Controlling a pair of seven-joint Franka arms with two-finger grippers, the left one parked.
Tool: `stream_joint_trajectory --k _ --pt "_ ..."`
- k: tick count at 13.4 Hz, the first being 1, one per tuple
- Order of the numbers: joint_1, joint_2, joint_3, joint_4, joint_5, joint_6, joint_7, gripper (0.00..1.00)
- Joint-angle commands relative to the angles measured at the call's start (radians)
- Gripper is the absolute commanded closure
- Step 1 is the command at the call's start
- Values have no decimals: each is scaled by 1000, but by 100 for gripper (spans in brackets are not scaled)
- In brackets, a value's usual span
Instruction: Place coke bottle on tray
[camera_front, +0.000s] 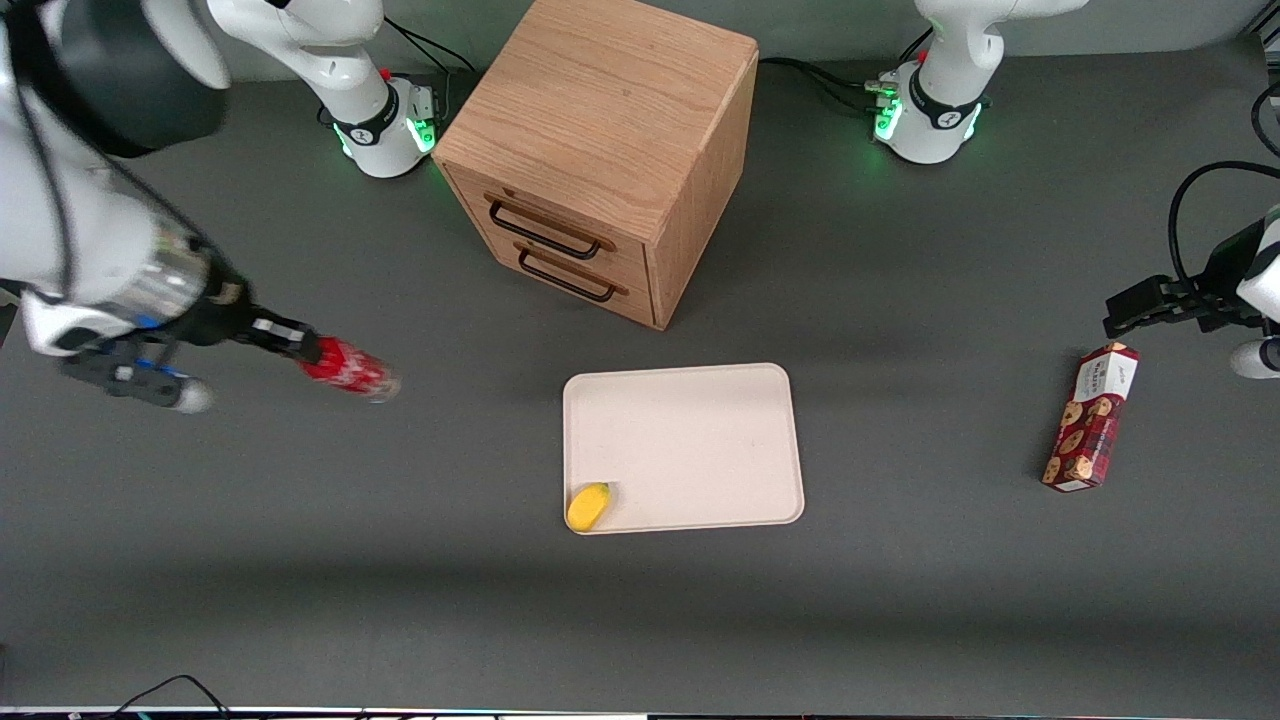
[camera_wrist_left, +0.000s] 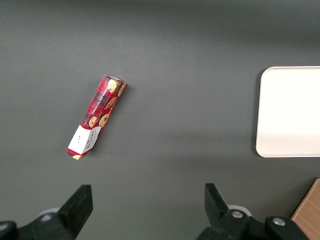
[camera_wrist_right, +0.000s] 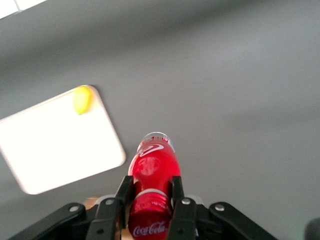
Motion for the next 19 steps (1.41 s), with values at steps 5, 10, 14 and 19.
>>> stream_joint_trajectory --k 5,10,14,19 --pt "306 328 -23 231 -141 131 281 100" --pt "390 456 -54 222 -213 180 286 100" --pt "416 518 -57 213 -256 215 289 100" --pt "418 528 -57 213 -287 242 286 0"
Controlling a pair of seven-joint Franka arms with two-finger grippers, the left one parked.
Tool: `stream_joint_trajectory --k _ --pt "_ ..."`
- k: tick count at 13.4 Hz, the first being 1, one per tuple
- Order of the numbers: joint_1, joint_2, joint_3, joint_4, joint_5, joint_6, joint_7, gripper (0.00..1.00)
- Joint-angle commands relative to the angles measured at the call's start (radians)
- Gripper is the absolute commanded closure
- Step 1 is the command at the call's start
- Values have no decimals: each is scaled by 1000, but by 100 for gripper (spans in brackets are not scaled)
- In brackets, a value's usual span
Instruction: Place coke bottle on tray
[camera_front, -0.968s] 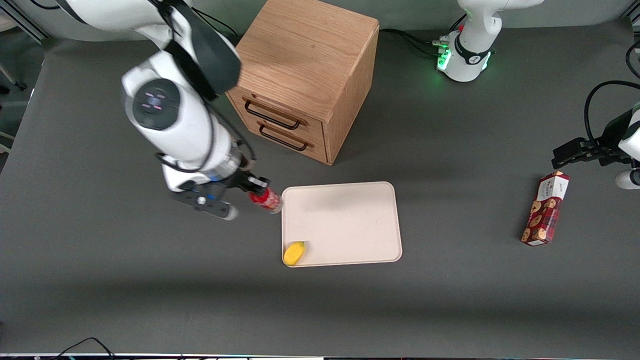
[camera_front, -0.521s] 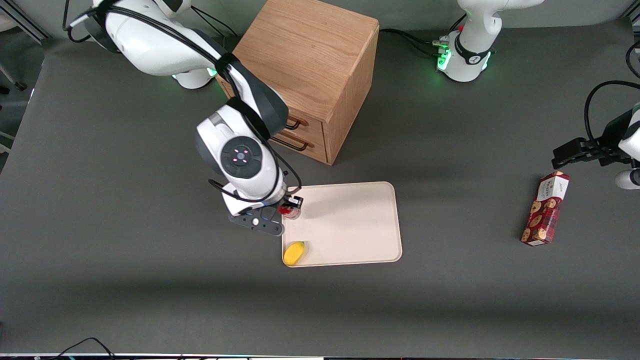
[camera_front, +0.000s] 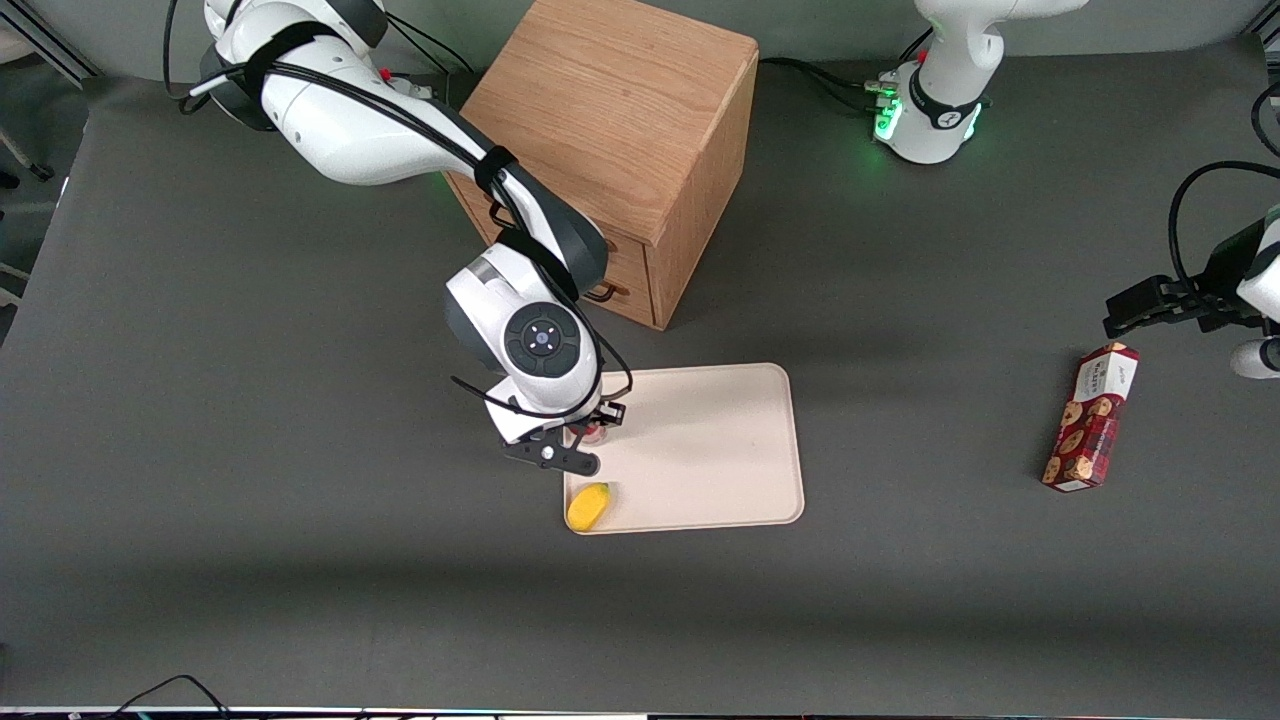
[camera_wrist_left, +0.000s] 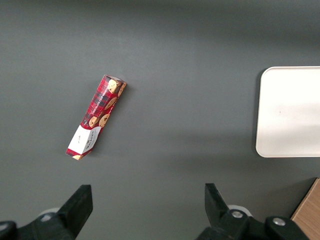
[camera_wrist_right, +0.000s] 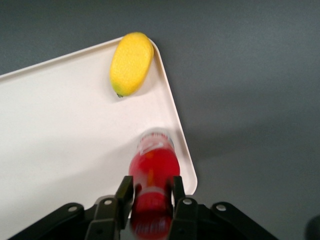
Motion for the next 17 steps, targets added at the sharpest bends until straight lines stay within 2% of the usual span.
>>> stream_joint_trajectory --k 1,3,5,6,8,10,11,13,17 --pt "15 0 -5 36 -47 -4 8 0" --pt "4 -51 -7 19 -91 -7 -51 0" --pt "-45 -149 -42 -27 -50 -17 -236 0" --pt "-74 -209 -80 -67 30 -17 -318 0" --pt "-100 -333 -219 -137 201 -64 -552 0" --pt "-114 -398 -351 -145 282 -165 -779 0" --pt "-143 -420 -388 -145 316 -191 -853 0" --pt "-200 -473 -439 -183 352 -201 -958 0" --pt "-261 -552 -531 -246 352 -199 -1073 0"
